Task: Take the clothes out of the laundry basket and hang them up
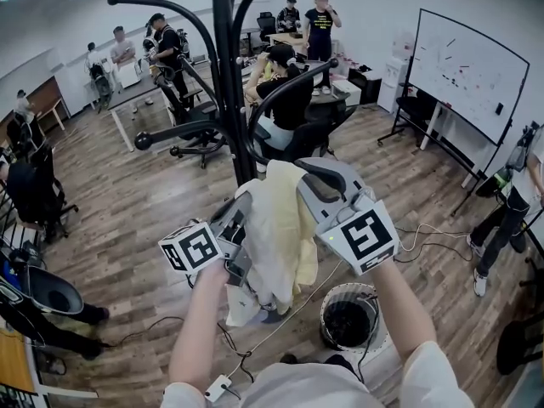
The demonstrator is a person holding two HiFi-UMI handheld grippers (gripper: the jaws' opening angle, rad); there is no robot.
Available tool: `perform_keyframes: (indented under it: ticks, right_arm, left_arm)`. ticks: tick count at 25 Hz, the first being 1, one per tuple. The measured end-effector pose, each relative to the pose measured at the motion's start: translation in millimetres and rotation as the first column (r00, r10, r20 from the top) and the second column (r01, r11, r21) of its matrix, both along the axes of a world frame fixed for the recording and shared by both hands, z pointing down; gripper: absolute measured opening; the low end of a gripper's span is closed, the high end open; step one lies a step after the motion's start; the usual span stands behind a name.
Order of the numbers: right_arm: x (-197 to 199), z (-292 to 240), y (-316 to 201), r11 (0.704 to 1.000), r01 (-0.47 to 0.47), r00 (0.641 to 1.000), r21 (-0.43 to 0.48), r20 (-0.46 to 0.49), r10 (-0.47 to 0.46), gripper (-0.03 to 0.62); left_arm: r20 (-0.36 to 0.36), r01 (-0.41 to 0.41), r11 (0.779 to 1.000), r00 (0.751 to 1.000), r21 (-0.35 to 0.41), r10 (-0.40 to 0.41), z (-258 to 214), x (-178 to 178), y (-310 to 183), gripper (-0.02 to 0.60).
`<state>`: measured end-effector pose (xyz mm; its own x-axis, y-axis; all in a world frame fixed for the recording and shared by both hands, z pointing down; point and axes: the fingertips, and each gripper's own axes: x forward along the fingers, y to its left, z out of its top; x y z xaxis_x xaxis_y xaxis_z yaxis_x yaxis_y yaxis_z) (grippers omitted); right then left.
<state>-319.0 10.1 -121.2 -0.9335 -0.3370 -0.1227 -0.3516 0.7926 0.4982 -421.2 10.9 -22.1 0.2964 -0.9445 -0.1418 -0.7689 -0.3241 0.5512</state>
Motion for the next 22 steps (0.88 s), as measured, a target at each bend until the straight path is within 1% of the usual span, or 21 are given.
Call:
perform_keyframes:
  ticks: [4, 9, 11, 13, 14, 18, 22]
  right_arm:
    - [3.4, 6.1, -0.4, 1.000, 0.004, 1.000, -0.009, -0.006, -0.004, 0.063]
    - [8.0, 10.5, -0.3, 0.999, 0.016, 1.000, -0.029, 0.007, -0.015, 0.078]
    - [9.9, 13.6, 0.3, 0.999, 0.020, 1.000, -0.043, 0.014, -0.019, 0.085]
    - [10.7, 16.4, 0.1, 0.998, 0.026, 0.999, -0.059, 0.023, -0.024, 0.089]
    - [10.6, 17.8, -0.5, 0.997, 0.030, 0.999, -0.064, 0.025, -0.028, 0.089]
    - [9.5, 23.3, -5.2, 0.998, 0.036, 0.999, -0.054, 0.009, -0.036, 0.098]
    - [9.3, 23.8, -6.8, 0.997, 0.029, 0.999, -0.070, 0.019, -0.027, 0.083]
  left_arm:
    - [0.020, 0.000, 1.000, 1.000, -0.016, 0.001, 9.4, 5.4, -2.8, 0.031]
    - [0.027, -0.005, 1.000, 1.000, -0.005, 0.005, 13.2, 9.8, -1.0, 0.032]
    - [0.050, 0.004, 1.000, 0.999, -0.004, -0.004, 15.6, 10.6, 0.7, 0.032]
    - [0.084, 0.013, 1.000, 0.996, -0.004, -0.013, 17.0, 10.9, 1.6, 0.086]
    - [0.095, 0.015, 1.000, 0.995, -0.004, -0.014, 17.1, 11.3, 1.7, 0.092]
    - [0.098, 0.034, 0.999, 0.995, 0.004, -0.035, 14.4, 7.0, 1.6, 0.152]
    - [0.086, 0.034, 0.999, 0.996, 0.006, -0.035, 14.4, 3.2, 3.5, 0.163]
